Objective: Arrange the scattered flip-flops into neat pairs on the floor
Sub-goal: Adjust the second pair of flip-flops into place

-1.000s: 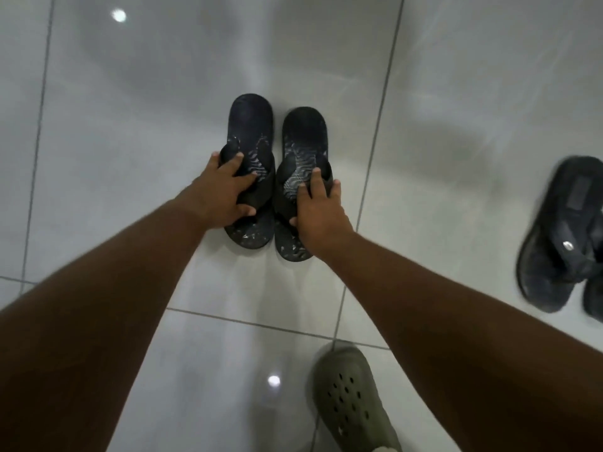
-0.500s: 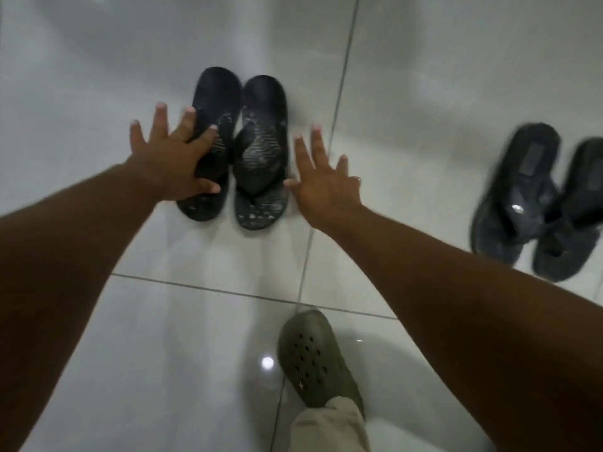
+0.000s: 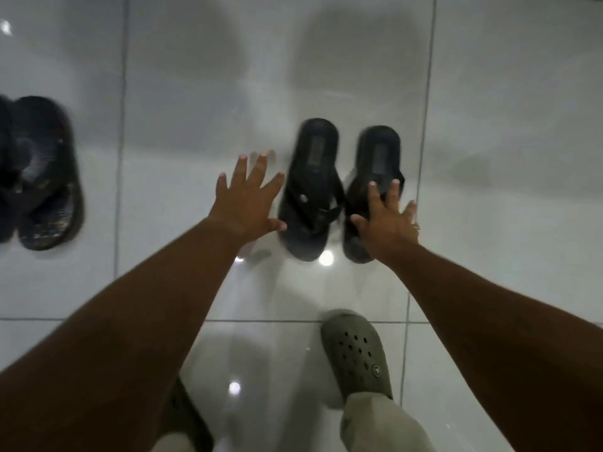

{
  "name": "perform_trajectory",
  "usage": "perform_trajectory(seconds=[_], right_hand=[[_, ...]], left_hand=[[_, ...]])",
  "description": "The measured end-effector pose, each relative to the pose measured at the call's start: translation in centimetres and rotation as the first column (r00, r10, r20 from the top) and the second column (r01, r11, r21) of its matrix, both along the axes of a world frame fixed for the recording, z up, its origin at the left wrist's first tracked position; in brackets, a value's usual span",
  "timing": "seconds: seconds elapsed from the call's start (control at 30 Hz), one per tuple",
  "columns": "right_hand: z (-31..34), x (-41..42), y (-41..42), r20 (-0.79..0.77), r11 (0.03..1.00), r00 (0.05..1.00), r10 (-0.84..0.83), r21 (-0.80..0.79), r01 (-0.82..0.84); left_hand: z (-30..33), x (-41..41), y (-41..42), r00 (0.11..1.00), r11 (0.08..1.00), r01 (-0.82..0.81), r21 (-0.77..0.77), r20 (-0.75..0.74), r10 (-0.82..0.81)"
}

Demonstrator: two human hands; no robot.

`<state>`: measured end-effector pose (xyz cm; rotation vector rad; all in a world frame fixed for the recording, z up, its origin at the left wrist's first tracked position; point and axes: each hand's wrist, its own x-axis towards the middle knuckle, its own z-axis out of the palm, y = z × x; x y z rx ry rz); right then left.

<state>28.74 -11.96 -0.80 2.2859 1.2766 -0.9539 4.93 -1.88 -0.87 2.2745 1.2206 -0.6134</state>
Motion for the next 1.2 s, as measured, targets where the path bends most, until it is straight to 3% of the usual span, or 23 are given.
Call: perform_trajectory(seconds=[0.13, 0.2, 0.33, 0.53, 0.7, 1.0, 1.2], right_hand=[[-3.6, 3.6, -1.4, -0.122, 0.99, 0.983, 0.14, 0.032, -0.137], [-4.5, 4.8, -2.5, -0.11, 0.986, 0.98, 0.168, 0.04, -0.165], [-4.9, 8.4, -4.7, -0.167, 0.995, 0.981, 0.096, 0.055, -0.088], [-4.4, 19.5, -7.2, -0.071, 0.964, 0.963, 0.259, 0.083, -0.253], [-3.4, 27.9, -8.5, -0.116, 0.995, 0.99, 0.081, -0.046, -0.087], [-3.7, 30.2, -8.4, -0.186, 0.999, 0.981, 0.047, -0.007, -0.049], [-3.3, 32.1, -8.5, -0.161, 0.997, 0.986, 0.051, -0.046, -0.059]], left_hand=[[-3.3, 7.9, -1.4, 0.988, 0.987, 0.134, -0.084, -0.062, -0.139], [-4.3, 9.9, -2.8, 0.991, 0.993, 0.093, -0.072, -0.092, -0.1], [-4.5, 14.4, -5.3, 0.978, 0.99, 0.133, -0.044, -0.156, -0.138], [-4.4, 25.0, -7.6, 0.994, 0.993, 0.09, -0.074, -0.053, -0.094], [-4.6, 32.9, -10.4, 0.991, 0.991, 0.13, -0.025, -0.037, -0.131], [-4.9, 34.8, -11.1, 0.974, 0.977, 0.213, 0.01, -0.088, -0.211], [-4.7, 37.1, -11.4, 0.981, 0.982, 0.187, -0.024, -0.037, -0.188]])
